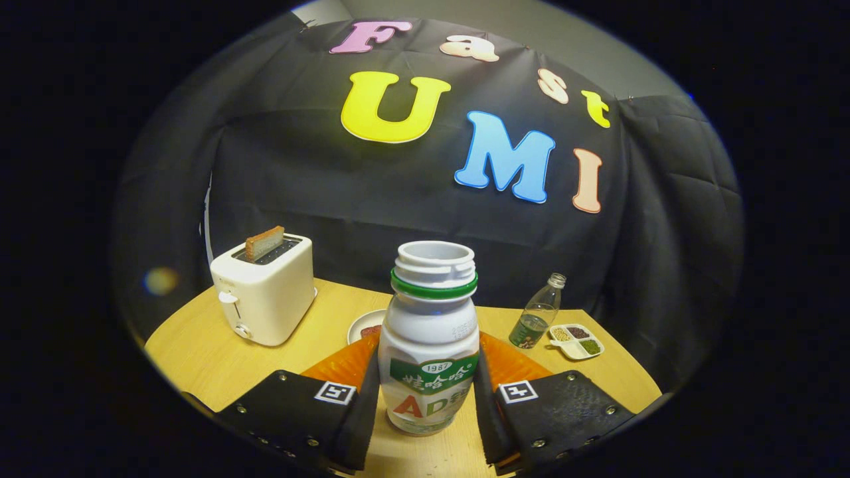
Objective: Take the bottle from table, then pour the juice into the cup, finally place the bottle on the coaster
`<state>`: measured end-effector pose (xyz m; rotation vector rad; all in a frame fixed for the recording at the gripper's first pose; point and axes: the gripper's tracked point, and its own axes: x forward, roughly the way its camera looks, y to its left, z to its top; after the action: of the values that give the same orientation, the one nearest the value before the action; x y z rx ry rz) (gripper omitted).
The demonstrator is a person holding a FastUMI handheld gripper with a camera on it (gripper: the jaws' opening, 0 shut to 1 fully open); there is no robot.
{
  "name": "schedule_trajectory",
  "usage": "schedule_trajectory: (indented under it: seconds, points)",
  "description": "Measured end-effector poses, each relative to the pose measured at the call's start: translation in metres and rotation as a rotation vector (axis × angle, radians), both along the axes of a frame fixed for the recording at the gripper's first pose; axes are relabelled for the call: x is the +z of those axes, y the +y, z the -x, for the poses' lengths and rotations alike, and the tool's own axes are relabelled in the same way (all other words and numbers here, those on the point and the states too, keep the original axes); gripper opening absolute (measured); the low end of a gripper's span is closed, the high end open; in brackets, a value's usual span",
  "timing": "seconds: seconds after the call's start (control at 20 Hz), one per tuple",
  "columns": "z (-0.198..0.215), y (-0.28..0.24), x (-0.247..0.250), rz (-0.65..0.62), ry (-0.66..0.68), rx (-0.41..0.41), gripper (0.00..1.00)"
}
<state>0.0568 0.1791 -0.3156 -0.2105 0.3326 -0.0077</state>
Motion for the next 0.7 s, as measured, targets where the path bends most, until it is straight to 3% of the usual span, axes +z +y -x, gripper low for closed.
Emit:
schedule_trajectory:
  seconds: [0.7]
  points:
    - [-0.030,-0.017,-0.071,-0.077,0.054,-0.017,0.64]
